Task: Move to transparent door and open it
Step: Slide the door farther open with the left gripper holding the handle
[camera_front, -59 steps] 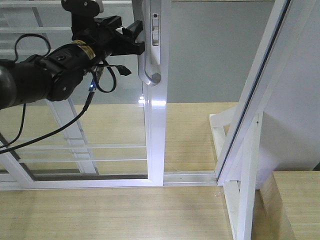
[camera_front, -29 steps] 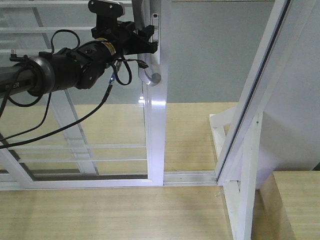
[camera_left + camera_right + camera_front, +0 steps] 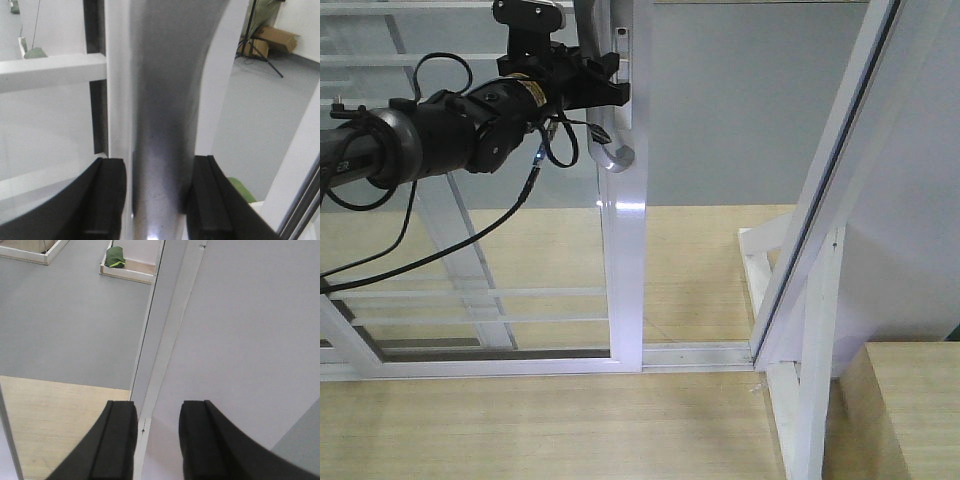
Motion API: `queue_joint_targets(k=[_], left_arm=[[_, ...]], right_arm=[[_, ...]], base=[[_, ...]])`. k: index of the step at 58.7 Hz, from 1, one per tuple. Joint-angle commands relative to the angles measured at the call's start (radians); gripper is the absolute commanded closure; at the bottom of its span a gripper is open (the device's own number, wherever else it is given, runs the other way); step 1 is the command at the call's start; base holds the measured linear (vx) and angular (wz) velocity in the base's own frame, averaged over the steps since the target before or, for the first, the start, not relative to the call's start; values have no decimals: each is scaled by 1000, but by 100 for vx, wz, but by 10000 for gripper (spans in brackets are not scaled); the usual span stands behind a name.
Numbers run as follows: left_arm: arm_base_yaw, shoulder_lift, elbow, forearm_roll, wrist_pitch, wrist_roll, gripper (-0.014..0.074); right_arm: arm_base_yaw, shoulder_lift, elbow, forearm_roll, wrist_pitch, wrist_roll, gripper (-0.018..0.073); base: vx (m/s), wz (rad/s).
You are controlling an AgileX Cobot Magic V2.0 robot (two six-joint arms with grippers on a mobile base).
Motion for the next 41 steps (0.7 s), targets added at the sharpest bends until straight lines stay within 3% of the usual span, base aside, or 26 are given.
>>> queue_joint_targets(k=[1, 41], left_arm=[[71, -88, -32, -81, -11, 1, 232], [176, -166, -32, -66, 268, -3, 232]], right_arm=[[-5, -4, -29, -5, -86, -5, 258], [-5, -2, -29, -5, -98, -9, 258]], base=[[0, 0], [0, 0]])
